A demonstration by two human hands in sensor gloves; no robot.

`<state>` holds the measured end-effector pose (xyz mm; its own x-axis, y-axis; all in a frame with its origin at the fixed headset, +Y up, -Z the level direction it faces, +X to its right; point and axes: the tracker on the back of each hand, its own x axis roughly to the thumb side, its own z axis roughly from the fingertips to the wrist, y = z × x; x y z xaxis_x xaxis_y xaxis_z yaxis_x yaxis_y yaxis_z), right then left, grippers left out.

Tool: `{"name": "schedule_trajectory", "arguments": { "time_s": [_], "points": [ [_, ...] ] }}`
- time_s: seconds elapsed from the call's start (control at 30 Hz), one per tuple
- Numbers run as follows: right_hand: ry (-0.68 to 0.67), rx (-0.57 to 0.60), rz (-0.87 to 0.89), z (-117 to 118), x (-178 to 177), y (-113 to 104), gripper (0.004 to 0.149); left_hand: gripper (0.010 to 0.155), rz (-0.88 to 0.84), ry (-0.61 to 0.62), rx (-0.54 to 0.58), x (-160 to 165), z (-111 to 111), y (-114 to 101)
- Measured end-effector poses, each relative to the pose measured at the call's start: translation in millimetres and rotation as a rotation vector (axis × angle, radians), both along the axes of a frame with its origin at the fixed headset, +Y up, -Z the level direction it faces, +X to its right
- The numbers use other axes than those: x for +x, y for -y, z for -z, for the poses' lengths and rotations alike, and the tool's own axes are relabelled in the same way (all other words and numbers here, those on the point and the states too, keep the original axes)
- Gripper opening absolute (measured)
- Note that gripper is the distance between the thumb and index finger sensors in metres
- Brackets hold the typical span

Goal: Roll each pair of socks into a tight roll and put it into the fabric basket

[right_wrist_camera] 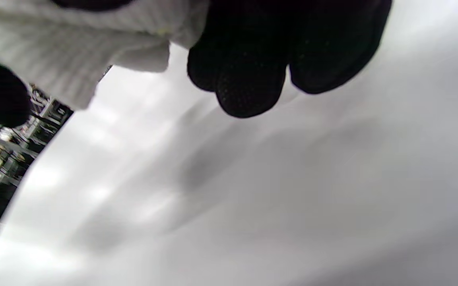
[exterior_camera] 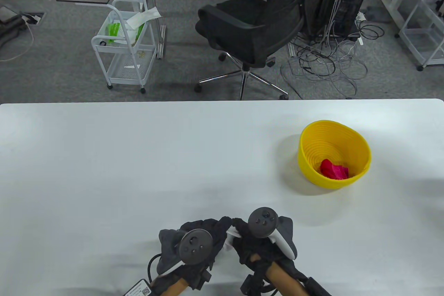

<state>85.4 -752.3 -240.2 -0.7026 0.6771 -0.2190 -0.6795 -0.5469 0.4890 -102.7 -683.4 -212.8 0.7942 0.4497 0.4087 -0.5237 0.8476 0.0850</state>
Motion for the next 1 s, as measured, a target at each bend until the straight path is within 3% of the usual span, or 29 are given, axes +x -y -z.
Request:
{"name": "schedule_trajectory", "arguments": {
  "time_s": [0.13, 0.23, 0.4, 0.6, 1.0],
  "points": [
    [0.032, -0.1, 0.219, 1, 6, 0, 0.055, 0.044, -0.119, -0.011, 0.024, -10, 2, -5],
    [0.049, -0.196, 0.477, 2, 10, -2, 0.053, 0.044, -0.226, -0.048, -0.007, -20, 9, -2],
    [0.012, -0.148, 0.603, -1, 8, -13, 0.05, 0.046, -0.284, -0.113, -0.104, -36, 24, 8],
    [-0.066, 0.009, 0.551, -3, 8, -25, 0.047, 0.048, -0.244, -0.168, -0.128, -41, 28, 16],
    [-0.248, -0.062, 0.561, 1, 3, -21, 0.041, 0.046, -0.631, -0.126, -0.51, -59, 40, 35]
  ]
}}
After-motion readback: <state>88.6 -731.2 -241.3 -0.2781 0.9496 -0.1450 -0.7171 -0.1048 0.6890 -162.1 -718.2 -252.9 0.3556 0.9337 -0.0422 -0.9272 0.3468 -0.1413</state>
